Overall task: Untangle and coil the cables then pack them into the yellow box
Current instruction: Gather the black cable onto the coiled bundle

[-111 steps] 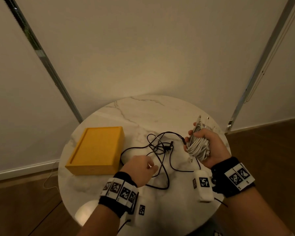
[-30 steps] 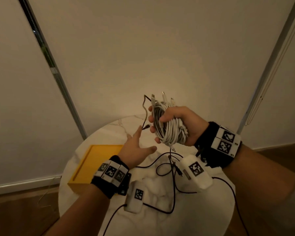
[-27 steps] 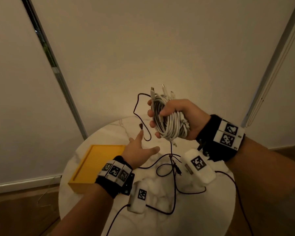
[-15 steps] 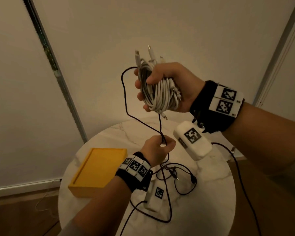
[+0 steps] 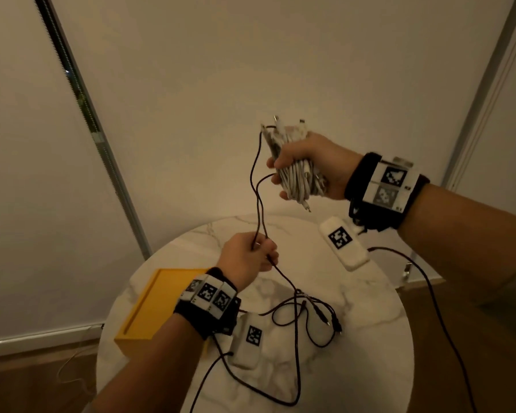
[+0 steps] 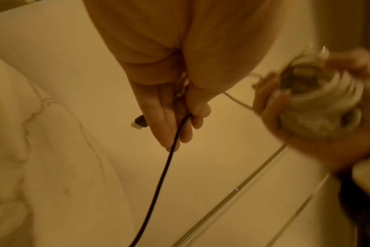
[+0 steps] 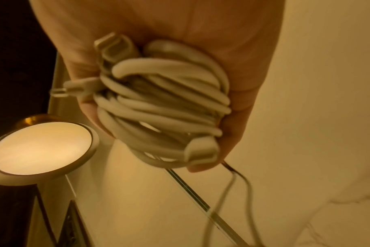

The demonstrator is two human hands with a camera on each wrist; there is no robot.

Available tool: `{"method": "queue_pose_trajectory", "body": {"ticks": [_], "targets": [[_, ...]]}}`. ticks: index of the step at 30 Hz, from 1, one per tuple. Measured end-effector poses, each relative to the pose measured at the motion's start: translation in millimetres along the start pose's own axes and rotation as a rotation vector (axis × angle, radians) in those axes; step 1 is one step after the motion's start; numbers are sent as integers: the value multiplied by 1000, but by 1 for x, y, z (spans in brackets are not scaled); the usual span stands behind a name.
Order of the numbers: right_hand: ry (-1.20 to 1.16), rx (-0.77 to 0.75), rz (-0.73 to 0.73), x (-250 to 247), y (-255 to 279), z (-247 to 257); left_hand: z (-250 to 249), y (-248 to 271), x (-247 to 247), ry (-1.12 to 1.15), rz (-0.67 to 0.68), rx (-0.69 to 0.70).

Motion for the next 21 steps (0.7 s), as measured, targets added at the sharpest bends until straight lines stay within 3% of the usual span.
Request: {"method": "queue_pose_trajectory", "body": {"ticks": [6,11,21], "targets": [[-163,13,-49,-39,7,-46,-17,-7,-59,358,-170,-38],[-207,94,-57,-51,25,-82,-22,-12,-94,455,-272,-10],[-126,256,16,-28,47,-160,-21,-9,-85,547,-273,-1]]}}
Point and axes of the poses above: each hand's wrist, its own y-axis away from the middle knuckle, its own x-axis out of the palm, z = x × y, the point moved 6 cm from there along -y, towards the middle knuckle, and after that the axes turned 15 degrees about -y, right-handed, at the moved point
